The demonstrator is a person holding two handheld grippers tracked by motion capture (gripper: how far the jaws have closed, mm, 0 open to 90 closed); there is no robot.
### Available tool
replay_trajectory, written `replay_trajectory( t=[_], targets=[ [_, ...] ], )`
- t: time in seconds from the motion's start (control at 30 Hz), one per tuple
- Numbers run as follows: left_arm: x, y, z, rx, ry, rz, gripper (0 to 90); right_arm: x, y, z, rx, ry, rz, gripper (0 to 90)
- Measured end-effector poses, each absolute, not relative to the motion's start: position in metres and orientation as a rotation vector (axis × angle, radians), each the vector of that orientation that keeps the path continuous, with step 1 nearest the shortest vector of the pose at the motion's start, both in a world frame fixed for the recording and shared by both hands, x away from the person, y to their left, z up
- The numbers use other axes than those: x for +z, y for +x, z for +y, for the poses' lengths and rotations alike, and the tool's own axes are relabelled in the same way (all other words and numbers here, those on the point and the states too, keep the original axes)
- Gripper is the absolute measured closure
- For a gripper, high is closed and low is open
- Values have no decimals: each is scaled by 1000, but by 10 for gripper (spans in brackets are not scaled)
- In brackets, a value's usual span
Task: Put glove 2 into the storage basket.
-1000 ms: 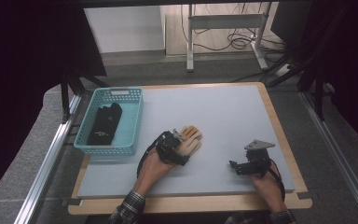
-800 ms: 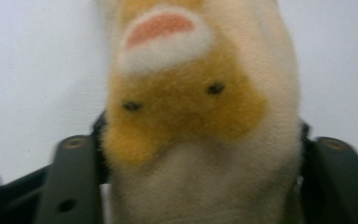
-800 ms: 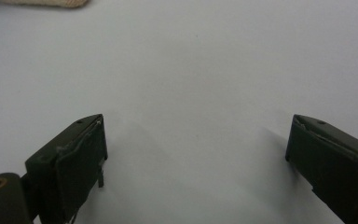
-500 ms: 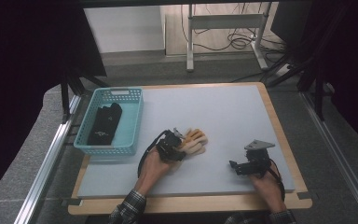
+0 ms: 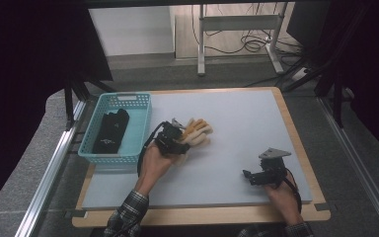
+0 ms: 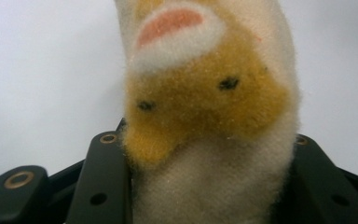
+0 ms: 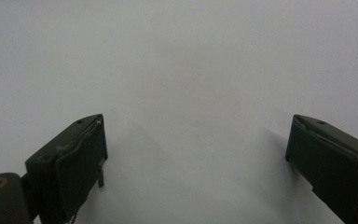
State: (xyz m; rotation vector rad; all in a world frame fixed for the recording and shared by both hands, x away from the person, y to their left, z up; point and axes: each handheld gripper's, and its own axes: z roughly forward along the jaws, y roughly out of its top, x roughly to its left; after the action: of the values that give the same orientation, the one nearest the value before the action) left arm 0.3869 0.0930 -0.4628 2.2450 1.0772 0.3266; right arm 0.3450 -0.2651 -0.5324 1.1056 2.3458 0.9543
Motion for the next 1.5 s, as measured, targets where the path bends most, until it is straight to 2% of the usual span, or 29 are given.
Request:
replay_trajectory(
  t=[0.3, 0.7, 0.9, 1.13, 1.5],
  targets=[
    [-433, 399, 126, 405, 2191, 1163, 543, -532, 345, -265, 953, 1105, 2345, 51],
    [-406, 415, 202, 508, 2067, 1385, 534, -532, 345, -265, 956, 1106, 2345, 51],
    [-413, 425, 240, 536, 2000, 1537, 528, -532, 345, -265, 956, 1106, 2346, 51],
    [-428, 436, 268, 561, 1974, 1657, 523, -532, 345, -265, 955, 1105, 2346, 51],
    [-473, 463, 263, 475, 2038, 1728, 510, -532, 345, -265, 956, 1105, 2345, 51]
  ],
)
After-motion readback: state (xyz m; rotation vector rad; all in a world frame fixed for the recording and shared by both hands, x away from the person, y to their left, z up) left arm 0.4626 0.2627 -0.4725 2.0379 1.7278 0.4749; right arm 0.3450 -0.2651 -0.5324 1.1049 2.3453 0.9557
